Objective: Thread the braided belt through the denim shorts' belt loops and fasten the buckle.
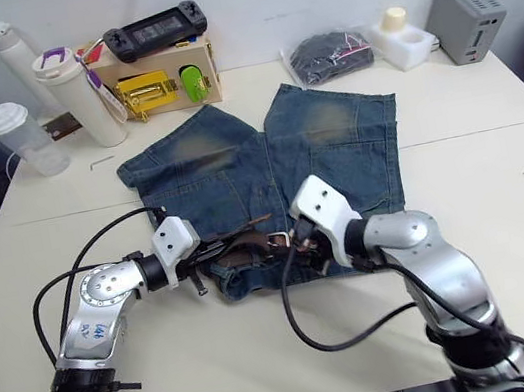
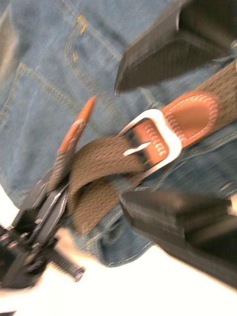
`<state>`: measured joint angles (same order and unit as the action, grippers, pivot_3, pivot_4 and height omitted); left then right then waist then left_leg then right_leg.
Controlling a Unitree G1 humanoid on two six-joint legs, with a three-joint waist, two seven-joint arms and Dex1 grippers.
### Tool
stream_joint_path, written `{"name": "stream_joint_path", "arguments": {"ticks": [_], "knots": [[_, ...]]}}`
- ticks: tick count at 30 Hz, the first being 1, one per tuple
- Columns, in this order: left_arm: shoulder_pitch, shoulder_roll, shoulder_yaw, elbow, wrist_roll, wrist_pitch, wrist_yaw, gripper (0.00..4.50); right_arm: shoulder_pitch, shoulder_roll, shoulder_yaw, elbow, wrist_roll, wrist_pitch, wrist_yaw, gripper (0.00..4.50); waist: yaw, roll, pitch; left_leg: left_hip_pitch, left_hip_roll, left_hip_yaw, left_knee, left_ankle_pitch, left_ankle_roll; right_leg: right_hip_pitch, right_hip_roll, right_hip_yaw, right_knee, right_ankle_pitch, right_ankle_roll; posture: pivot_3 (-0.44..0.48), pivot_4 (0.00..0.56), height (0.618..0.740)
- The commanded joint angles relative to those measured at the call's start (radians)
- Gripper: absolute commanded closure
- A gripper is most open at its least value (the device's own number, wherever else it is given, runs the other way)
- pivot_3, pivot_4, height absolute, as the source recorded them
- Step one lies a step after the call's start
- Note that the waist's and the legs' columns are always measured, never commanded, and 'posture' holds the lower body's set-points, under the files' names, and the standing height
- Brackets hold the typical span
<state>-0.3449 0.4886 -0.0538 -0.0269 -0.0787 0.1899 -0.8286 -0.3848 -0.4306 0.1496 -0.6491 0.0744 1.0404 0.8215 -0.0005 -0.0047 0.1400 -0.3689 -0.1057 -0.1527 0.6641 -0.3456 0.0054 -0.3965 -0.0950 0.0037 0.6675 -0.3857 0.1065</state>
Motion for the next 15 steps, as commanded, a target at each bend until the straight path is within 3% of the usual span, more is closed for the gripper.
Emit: {"name": "stream_joint_path", "arguments": {"ticks": [1, 5, 15], "knots": [[0.004, 0.019, 0.029, -0.037, -0.045, 0.009, -0.006, 4.5, 0.098, -0.134, 0.12, -0.033, -0.135, -0.21, -0.084, 0.03, 0.001, 0.0, 0.0, 0.0, 0.0, 0.0, 0.0, 0.0, 0.0, 0.0, 0.0, 0.0, 0.0, 0.0, 0.0, 0.0, 0.15, 0.733], [0.014, 0.048, 0.035, -0.049, -0.042, 0.023, -0.014, 4.5, 0.146, -0.145, 0.19, -0.01, -0.229, -0.296, -0.19, 0.03, -0.001, -0.001, 0.0, 0.0, 0.0, 0.001, 0.0, 0.0, 0.0, 0.001, 0.0, 0.0, -0.003, 0.0, 0.0, 0.0, 0.15, 0.733], [0.027, 0.078, 0.027, -0.093, -0.061, 0.096, 0.001, 4.5, 0.172, -0.048, 0.298, 0.023, -0.386, -0.367, -0.379, 0.03, -0.002, 0.0, 0.001, 0.0, 0.0, 0.001, 0.0, 0.0, 0.0, 0.001, 0.0, -0.001, -0.003, 0.0, 0.0, 0.0, 0.15, 0.733]]}}
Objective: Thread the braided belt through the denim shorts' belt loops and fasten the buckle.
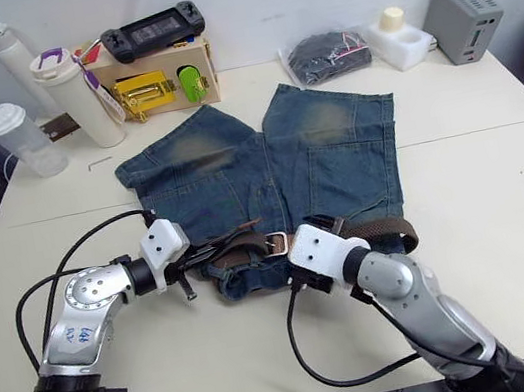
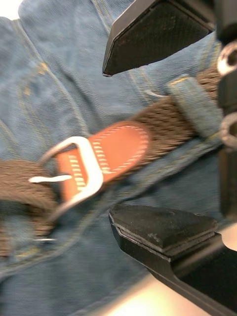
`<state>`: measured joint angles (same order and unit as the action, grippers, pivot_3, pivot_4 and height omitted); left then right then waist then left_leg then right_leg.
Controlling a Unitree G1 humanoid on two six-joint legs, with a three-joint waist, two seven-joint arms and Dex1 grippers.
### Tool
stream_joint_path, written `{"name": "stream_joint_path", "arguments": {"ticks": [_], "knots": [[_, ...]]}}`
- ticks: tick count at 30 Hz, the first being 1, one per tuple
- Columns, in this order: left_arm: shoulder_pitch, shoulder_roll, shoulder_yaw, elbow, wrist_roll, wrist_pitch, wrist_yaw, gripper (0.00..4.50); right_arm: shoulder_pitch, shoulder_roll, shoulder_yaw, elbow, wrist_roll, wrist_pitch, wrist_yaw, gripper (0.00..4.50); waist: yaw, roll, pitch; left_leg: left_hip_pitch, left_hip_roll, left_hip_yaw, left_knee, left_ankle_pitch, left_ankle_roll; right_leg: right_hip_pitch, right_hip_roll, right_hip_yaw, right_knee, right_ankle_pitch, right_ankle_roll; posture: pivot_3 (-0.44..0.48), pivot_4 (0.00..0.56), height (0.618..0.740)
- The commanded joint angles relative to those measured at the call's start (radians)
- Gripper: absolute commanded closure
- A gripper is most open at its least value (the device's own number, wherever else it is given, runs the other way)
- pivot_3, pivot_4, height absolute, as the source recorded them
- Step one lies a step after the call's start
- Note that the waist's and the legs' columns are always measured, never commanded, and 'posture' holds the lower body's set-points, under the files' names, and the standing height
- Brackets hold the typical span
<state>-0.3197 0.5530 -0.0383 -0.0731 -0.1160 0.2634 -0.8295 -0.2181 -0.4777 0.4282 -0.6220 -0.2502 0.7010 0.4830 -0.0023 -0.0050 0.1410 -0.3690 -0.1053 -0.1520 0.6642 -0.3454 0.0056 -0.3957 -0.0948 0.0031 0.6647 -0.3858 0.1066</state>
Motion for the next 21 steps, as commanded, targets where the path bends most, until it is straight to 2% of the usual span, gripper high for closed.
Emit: {"name": "stream_joint_path", "arguments": {"ticks": [1, 15, 21], "knots": [[-0.002, 0.013, 0.015, -0.051, -0.03, 0.032, 0.001, 4.5, 0.006, -0.011, 0.033, 0.004, -0.092, -0.037, -0.053, 0.03, 0.0, 0.0, 0.0, 0.0, 0.0, 0.0, 0.0, 0.0, 0.0, 0.0, 0.0, 0.0, 0.0, 0.0, 0.0, 0.0, 0.15, 0.733], [-0.031, 0.051, 0.049, -0.034, -0.078, 0.064, -0.009, 4.5, 0.052, -0.031, 0.038, 0.033, -0.253, -0.046, -0.079, 0.03, 0.004, 0.0, 0.0, 0.001, -0.001, -0.001, 0.001, 0.0, 0.0, 0.002, 0.0, 0.0, 0.0, 0.0, 0.0, 0.0, 0.15, 0.733], [-0.014, 0.071, 0.037, -0.033, -0.055, 0.042, -0.009, 4.5, 0.052, -0.024, 0.049, 0.043, -0.302, -0.038, -0.069, 0.03, 0.002, 0.0, 0.0, 0.001, -0.001, -0.001, 0.001, 0.0, 0.0, 0.002, 0.0, 0.0, 0.0, 0.0, 0.0, 0.0, 0.15, 0.733]]}}
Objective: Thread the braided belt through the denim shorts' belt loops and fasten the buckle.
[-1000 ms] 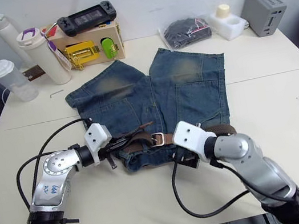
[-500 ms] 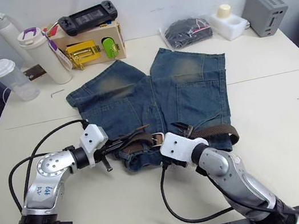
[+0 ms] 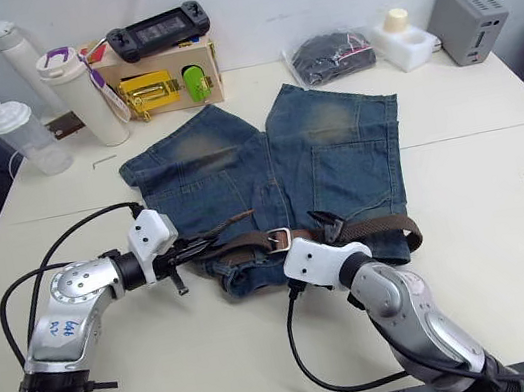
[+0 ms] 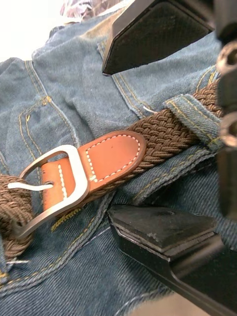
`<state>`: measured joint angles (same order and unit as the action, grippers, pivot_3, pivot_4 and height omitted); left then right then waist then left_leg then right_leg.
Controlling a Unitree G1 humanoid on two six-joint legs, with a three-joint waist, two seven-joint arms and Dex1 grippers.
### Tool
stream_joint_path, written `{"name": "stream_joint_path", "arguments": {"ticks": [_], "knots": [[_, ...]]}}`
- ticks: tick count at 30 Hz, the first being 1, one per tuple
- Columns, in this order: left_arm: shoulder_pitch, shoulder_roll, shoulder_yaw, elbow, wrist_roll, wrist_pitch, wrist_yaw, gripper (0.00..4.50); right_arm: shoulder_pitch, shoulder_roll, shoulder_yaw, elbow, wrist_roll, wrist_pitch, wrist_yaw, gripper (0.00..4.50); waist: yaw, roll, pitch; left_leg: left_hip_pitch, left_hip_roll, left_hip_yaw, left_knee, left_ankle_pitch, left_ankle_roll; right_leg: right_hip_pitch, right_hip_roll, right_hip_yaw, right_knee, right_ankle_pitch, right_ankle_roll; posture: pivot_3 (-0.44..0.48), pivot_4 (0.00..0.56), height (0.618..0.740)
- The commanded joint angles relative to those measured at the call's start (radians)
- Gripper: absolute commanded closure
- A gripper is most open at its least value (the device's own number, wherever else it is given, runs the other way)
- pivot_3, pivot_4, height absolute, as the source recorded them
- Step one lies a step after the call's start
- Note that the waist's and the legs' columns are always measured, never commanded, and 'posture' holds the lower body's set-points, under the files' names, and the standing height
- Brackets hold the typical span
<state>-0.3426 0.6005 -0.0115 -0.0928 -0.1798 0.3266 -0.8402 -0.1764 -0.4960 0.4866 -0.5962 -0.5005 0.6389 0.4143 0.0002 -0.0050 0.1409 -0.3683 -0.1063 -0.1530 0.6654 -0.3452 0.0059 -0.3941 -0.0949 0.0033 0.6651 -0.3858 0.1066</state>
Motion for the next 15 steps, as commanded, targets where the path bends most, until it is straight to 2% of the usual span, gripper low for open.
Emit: {"name": "stream_joint_path", "arguments": {"ticks": [1, 5, 8, 12, 13, 15], "knots": [[0.013, 0.033, 0.005, -0.012, 0.021, -0.03, 0.003, 4.5, 0.011, -0.004, -0.009, 0.017, -0.058, 0.025, 0.002, 0.03, 0.0, 0.0, 0.0, 0.0, 0.0, 0.0, 0.0, 0.0, 0.0, 0.0, 0.0, 0.0, 0.0, 0.0, 0.0, 0.0, 0.15, 0.733], [0.014, 0.05, -0.008, -0.008, 0.043, -0.049, 0.003, 4.5, 0.011, 0.019, -0.011, 0.019, -0.085, 0.03, -0.004, 0.03, 0.0, 0.0, 0.0, 0.0, 0.0, 0.0, 0.0, 0.0, 0.0, 0.0, 0.0, 0.0, 0.0, 0.0, 0.0, 0.0, 0.15, 0.733], [0.012, 0.048, -0.006, -0.014, 0.034, -0.041, 0.001, 4.5, -0.003, 0.05, -0.009, 0.032, -0.103, 0.029, -0.012, 0.81, -0.001, 0.0, 0.0, 0.0, 0.0, 0.0, 0.0, 0.0, 0.0, 0.0, 0.0, 0.0, 0.0, 0.0, 0.0, 0.0, 0.15, 0.733], [0.015, 0.058, -0.006, -0.017, 0.031, -0.036, -0.01, 4.5, -0.018, 0.095, 0.012, 0.034, -0.132, 0.016, -0.021, 2.68, -0.003, 0.0, 0.0, 0.0, 0.0, 0.0, 0.0, 0.0, 0.0, -0.001, 0.0, 0.0, 0.002, 0.0, 0.0, 0.0, 0.15, 0.733], [0.015, 0.062, -0.007, -0.018, 0.032, -0.034, -0.015, 4.5, -0.016, 0.105, 0.019, 0.034, -0.141, 0.013, -0.022, 3.29, -0.003, 0.0, 0.0, 0.0, 0.0, 0.0, 0.0, 0.0, 0.0, -0.001, 0.0, 0.0, 0.003, 0.0, 0.0, 0.0, 0.15, 0.733], [0.01, 0.066, -0.009, -0.018, 0.032, -0.03, -0.018, 4.5, -0.008, 0.118, 0.028, 0.035, -0.157, 0.008, -0.02, 4.1, -0.003, 0.0, 0.0, 0.0, 0.0, 0.0, 0.0, 0.0, 0.0, -0.002, 0.0, 0.0, 0.004, 0.0, 0.0, 0.0, 0.15, 0.733]]}}
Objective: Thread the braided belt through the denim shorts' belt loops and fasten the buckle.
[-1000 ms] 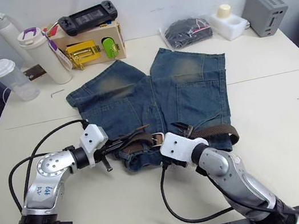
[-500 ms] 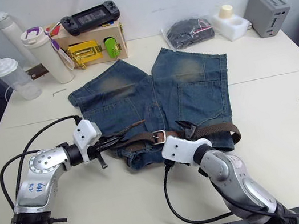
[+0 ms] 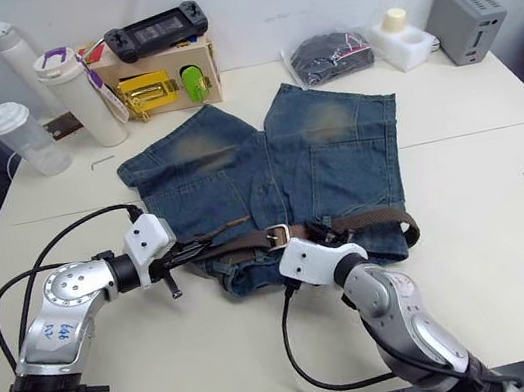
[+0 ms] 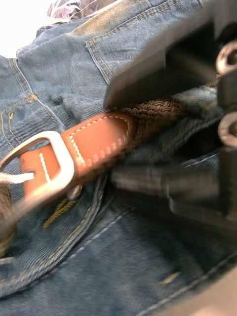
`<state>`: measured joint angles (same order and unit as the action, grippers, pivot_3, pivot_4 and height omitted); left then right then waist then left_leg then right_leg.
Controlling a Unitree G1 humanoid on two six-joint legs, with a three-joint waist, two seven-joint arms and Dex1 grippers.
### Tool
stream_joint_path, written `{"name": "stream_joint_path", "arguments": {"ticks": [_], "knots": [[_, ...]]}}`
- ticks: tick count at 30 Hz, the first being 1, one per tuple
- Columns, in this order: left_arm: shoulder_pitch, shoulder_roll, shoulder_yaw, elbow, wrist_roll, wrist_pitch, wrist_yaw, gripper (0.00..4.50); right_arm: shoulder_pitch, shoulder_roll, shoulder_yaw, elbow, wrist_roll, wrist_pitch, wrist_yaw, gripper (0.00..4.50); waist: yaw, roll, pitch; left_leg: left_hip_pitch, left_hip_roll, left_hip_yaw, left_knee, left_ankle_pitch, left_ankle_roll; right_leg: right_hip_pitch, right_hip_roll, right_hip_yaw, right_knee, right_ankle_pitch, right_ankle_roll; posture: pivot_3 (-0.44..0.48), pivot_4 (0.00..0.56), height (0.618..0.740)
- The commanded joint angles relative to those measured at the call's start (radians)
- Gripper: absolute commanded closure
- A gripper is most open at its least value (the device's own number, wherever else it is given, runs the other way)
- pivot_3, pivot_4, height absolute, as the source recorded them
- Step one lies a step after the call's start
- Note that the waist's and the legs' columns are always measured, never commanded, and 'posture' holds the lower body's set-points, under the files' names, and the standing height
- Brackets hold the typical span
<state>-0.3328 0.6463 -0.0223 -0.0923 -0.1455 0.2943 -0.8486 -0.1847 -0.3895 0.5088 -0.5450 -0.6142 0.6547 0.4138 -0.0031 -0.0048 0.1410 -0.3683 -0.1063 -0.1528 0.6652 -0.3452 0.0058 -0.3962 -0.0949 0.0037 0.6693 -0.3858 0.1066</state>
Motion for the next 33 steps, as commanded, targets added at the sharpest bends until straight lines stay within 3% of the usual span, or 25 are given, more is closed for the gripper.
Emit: {"name": "stream_joint_path", "arguments": {"ticks": [1, 15, 24, 33], "knots": [[-0.005, 0.021, -0.001, -0.018, -0.001, 0.005, -0.011, 4.5, 0.003, 0.016, 0.007, -0.015, -0.051, -0.012, -0.02, 4.44, 0.0, 0.0, 0.0, 0.0, 0.0, 0.0, 0.0, 0.0, 0.0, 0.0, 0.0, 0.0, 0.0, 0.0, 0.0, 0.0, 0.15, 0.733], [-0.073, 0.017, -0.024, -0.013, 0.012, 0.016, -0.017, 4.5, -0.009, 0.033, -0.01, -0.003, -0.129, -0.108, -0.03, 4.45, -0.001, 0.0, 0.0, 0.0, 0.0, 0.0, 0.0, 0.0, 0.0, -0.002, 0.0, 0.0, 0.004, 0.0, 0.0, 0.0, 0.15, 0.733], [-0.128, 0.073, -0.09, -0.017, 0.135, -0.065, -0.018, 4.5, -0.019, 0.047, -0.032, 0.005, -0.139, -0.128, -0.016, 4.45, -0.001, 0.0, 0.0, 0.0, -0.001, 0.0, 0.0, 0.0, 0.0, -0.002, 0.0, 0.0, 0.005, 0.0, 0.0, 0.0, 0.15, 0.733], [-0.177, 0.078, -0.12, -0.058, 0.183, -0.059, -0.017, 4.5, -0.025, 0.054, -0.035, 0.011, -0.149, -0.145, -0.011, 4.45, -0.002, 0.0, 0.0, 0.0, -0.001, 0.0, 0.0, 0.0, 0.0, -0.003, 0.0, 0.0, 0.007, 0.0, 0.0, 0.0, 0.15, 0.733]]}}
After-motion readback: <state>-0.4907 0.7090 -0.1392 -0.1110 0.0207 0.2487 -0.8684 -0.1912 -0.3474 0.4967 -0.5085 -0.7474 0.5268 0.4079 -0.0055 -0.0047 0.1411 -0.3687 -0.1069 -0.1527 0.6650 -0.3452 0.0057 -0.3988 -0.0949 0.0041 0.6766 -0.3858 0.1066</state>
